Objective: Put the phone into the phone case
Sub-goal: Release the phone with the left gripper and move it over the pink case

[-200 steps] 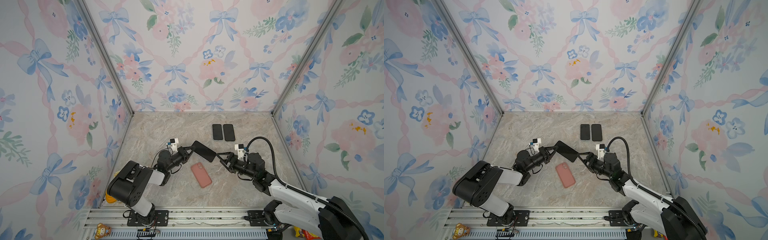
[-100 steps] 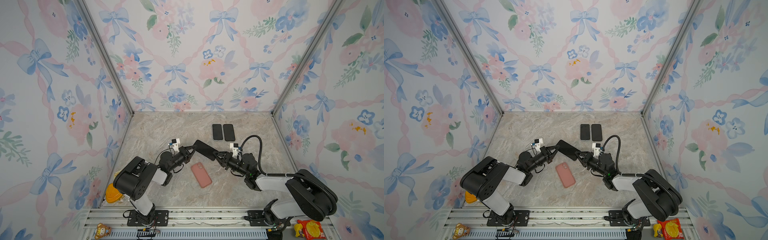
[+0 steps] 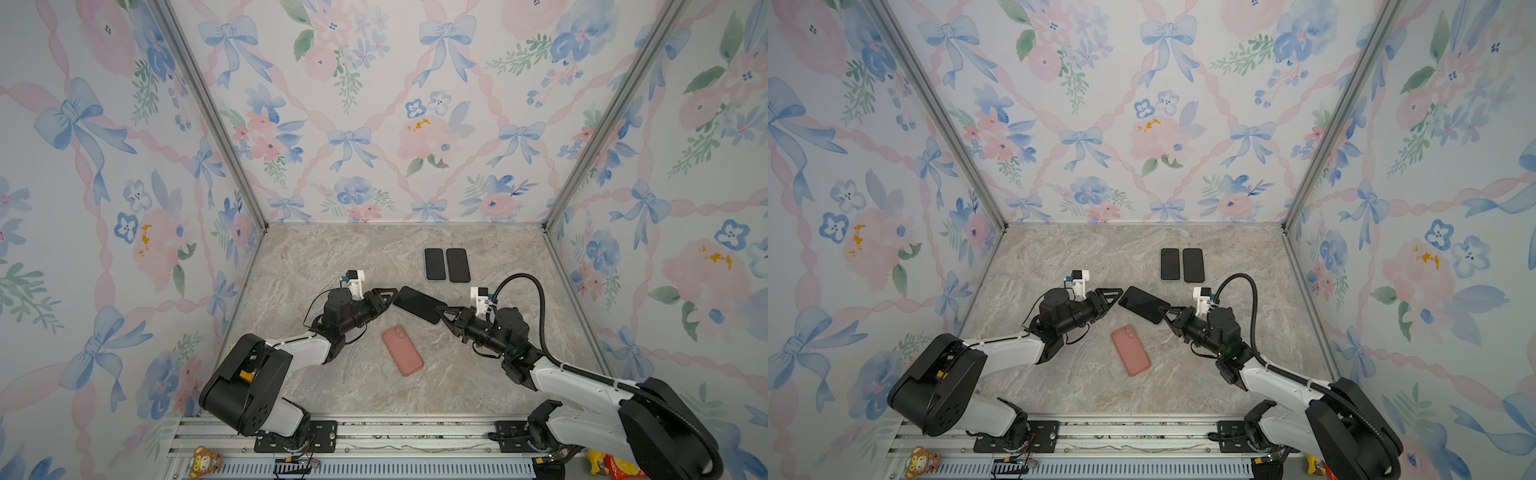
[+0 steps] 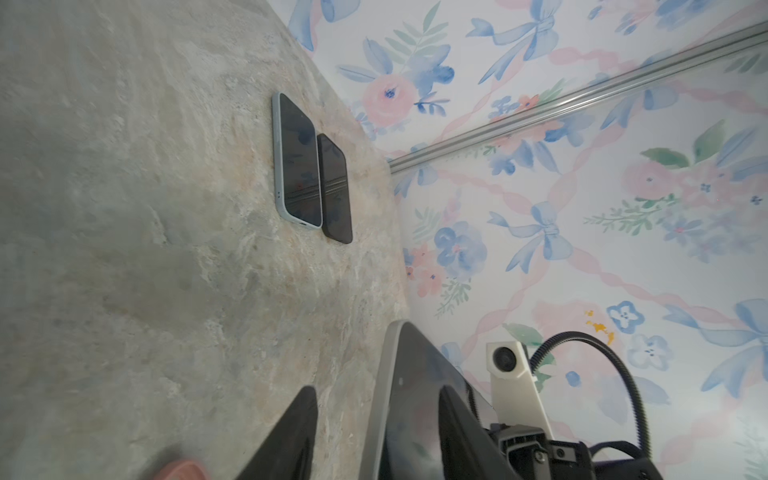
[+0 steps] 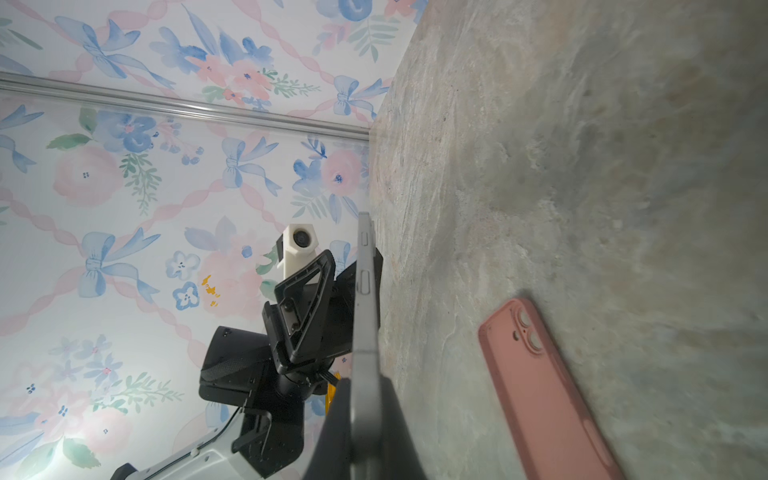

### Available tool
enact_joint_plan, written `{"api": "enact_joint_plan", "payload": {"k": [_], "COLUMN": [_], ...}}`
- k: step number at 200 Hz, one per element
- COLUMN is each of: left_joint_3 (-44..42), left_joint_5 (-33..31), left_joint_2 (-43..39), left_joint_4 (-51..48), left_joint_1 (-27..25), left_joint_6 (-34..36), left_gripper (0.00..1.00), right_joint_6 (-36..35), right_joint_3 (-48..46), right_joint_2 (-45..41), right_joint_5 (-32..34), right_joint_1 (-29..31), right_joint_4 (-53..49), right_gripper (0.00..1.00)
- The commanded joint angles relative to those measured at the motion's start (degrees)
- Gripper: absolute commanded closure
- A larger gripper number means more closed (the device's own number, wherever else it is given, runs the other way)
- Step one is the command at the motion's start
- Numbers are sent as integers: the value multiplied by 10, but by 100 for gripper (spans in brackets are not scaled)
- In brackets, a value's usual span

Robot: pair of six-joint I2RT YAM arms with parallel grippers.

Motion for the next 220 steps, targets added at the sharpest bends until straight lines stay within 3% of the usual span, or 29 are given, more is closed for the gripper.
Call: {"api": "enact_joint_plan", "payload": {"k": [1, 35, 68, 108, 175, 190, 220], "left_joint_3": [73, 266, 349, 387, 386, 383, 381], "left_joint_5": [-83, -168, -239, -247, -227, -229, -248], "left_joint_2": [-15, 103, 163, 202, 233, 238, 255], "left_joint_4": [-326, -595, -723, -769, -786, -786, -786], "left_joint_1": [-5, -56, -103, -104, -131, -132, -131], "left_joint_6": [206, 367, 441, 493, 498, 497, 488], "left_gripper": [51, 50, 50, 42, 43, 46, 67], "right_joint_6": [-96, -161, -180, -200, -205, -205, -205], "right_joint_3": [32, 67, 78, 87, 83, 83, 78], "right_joint_2": [-74, -124, -118, -107, -95, -91, -91], "right_joint_5": [16, -12, -77, -108, -126, -129, -132], "right_joint_1": [-8, -62, -122, -149, -162, -162, -162], "right_joint_4": [-233, -348, -351, -355, -346, -341, -335], "right_gripper": [100, 100, 100, 100, 100, 100, 100]}}
